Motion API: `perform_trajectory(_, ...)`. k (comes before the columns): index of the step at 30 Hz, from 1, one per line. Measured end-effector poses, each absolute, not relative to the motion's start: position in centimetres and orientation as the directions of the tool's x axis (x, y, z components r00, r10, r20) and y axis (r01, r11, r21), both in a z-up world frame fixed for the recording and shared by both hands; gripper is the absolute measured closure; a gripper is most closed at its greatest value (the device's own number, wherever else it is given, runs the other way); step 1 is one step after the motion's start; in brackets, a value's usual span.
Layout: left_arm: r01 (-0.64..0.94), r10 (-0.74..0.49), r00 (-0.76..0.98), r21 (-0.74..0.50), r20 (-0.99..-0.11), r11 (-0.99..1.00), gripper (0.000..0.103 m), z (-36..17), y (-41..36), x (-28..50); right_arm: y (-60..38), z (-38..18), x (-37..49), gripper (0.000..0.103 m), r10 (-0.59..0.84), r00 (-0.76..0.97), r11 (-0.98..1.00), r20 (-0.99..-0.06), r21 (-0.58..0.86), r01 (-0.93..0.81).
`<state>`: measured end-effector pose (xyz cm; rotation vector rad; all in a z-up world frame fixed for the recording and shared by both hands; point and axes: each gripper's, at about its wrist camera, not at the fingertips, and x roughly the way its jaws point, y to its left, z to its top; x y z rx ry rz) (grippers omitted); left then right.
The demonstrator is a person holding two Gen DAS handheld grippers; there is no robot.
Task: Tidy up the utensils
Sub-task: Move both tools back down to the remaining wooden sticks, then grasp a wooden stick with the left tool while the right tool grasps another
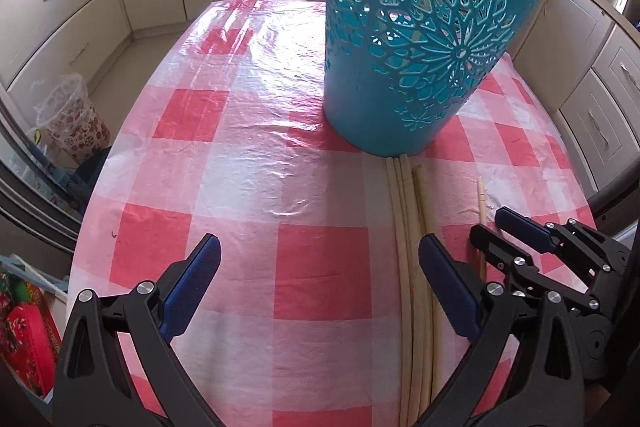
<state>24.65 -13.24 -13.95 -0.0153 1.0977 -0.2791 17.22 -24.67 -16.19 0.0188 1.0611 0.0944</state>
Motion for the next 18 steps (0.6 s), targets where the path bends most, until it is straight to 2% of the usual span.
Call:
perform_trajectory(2,0.222,-0.228,0.413,-0.146,-0.882,0.964,0.008,-14.5,-13.8,25.1,-25.7,-16.2,17.1,0.08,0.118,0.483,0.993,-0.867,0.097,-0.068)
perform_trajectory(9,0.233,-0.196,0.395,-0.108,-0.898,0.966,0.008,-15.4,-15.1,25.7,-26.7,-16.3,17.1,0.078,0.168,0.48,0.985,-0.861,0.167,-0.046)
perform_trajectory(15,0.196,-0.211,0.404,-0.14,-0.89,0.97,0.008,-14.9,-14.1,25.8,-27.2,-16.3,17.1,0.077,0.204,0.484,0.976,-0.851,0.217,-0.031)
perform_trajectory(18,0.193,-0.19,0.406,-0.119,-0.894,0.974,0.008,-15.0,-14.4,26.0,-27.2,-16.3,17.0,0.077,0.205,0.488,0.975,-0.848,0.22,-0.027)
